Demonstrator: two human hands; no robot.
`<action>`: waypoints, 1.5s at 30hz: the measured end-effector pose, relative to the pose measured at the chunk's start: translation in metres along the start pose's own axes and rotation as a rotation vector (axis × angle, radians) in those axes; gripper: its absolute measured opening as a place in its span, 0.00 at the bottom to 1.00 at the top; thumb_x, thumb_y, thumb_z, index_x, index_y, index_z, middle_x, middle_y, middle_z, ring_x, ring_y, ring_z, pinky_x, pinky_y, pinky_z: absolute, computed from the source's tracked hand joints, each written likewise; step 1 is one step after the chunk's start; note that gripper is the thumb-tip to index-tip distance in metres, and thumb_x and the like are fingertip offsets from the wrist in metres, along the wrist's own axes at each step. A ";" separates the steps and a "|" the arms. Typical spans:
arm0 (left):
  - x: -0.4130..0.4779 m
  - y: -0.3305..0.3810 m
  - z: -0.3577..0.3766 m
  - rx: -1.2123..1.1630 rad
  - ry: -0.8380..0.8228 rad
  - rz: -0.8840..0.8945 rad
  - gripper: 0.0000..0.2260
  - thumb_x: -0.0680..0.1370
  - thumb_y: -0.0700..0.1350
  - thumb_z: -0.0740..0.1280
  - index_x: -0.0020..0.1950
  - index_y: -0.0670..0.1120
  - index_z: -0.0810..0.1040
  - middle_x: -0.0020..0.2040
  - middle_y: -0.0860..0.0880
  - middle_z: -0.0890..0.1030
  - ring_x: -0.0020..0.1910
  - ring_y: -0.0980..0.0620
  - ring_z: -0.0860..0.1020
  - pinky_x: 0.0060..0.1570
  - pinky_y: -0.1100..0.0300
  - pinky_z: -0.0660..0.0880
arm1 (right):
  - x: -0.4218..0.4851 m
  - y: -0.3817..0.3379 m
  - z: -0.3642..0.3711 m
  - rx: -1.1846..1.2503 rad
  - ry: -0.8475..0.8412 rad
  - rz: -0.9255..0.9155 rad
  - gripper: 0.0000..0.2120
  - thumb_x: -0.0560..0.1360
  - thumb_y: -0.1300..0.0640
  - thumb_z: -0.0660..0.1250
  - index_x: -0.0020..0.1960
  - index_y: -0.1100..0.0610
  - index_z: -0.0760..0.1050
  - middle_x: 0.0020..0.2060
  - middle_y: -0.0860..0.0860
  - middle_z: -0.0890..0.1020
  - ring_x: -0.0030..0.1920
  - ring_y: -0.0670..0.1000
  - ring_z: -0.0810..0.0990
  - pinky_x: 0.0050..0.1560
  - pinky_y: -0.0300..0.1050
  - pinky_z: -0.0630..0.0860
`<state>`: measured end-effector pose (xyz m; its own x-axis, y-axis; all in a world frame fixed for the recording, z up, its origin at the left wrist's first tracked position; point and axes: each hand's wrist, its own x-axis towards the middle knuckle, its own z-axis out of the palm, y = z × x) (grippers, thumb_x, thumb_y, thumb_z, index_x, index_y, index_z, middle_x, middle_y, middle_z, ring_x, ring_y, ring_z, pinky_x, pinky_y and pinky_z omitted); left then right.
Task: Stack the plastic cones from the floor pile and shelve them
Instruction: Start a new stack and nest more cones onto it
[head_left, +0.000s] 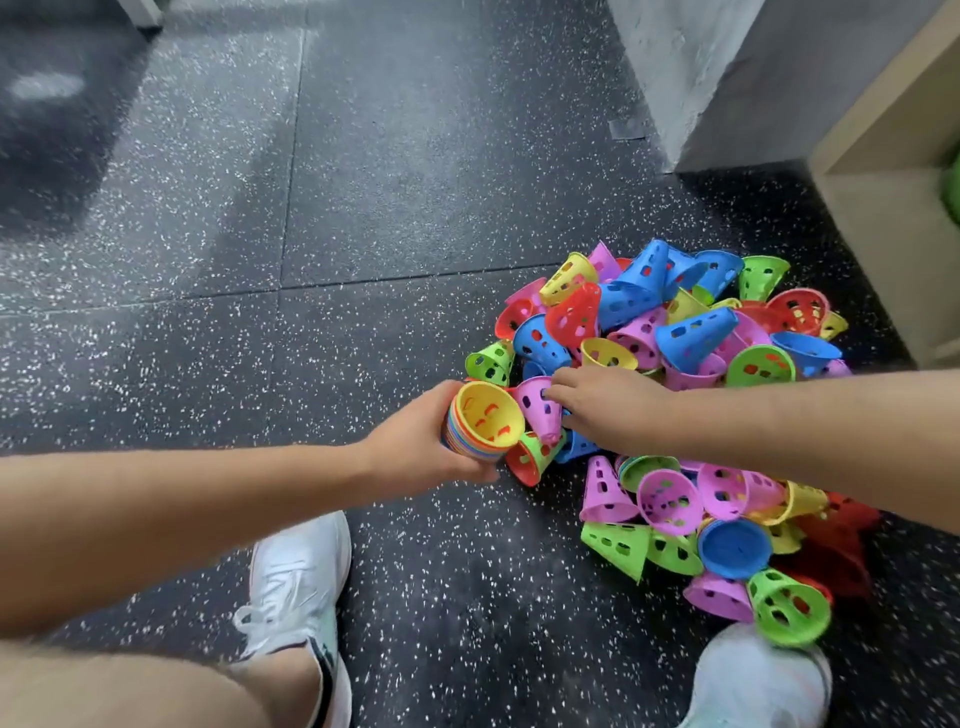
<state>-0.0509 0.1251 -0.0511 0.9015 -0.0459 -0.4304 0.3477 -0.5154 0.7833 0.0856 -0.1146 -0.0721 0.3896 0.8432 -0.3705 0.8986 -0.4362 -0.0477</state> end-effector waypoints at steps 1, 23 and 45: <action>0.003 0.002 0.003 -0.020 -0.012 0.003 0.32 0.63 0.49 0.86 0.61 0.58 0.74 0.54 0.58 0.84 0.52 0.60 0.83 0.57 0.56 0.80 | 0.006 -0.001 0.003 0.004 0.004 0.004 0.12 0.81 0.52 0.60 0.61 0.56 0.73 0.55 0.52 0.74 0.52 0.56 0.78 0.42 0.50 0.73; 0.023 -0.019 -0.024 -0.100 -0.027 -0.044 0.32 0.66 0.45 0.85 0.65 0.54 0.74 0.55 0.56 0.84 0.53 0.60 0.82 0.55 0.62 0.78 | 0.006 -0.007 -0.046 0.501 0.281 0.319 0.09 0.81 0.52 0.64 0.58 0.53 0.78 0.49 0.47 0.76 0.52 0.51 0.77 0.54 0.47 0.72; -0.044 -0.050 -0.016 -0.247 0.105 -0.093 0.33 0.67 0.37 0.84 0.67 0.50 0.74 0.55 0.57 0.84 0.50 0.66 0.81 0.51 0.68 0.77 | 0.013 -0.081 -0.050 0.586 0.339 -0.096 0.08 0.78 0.58 0.66 0.57 0.55 0.77 0.51 0.47 0.77 0.51 0.45 0.76 0.55 0.37 0.71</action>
<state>-0.1042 0.1665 -0.0643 0.8800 0.0871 -0.4670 0.4710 -0.2881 0.8338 0.0278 -0.0525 -0.0261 0.4412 0.8968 -0.0331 0.7119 -0.3723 -0.5955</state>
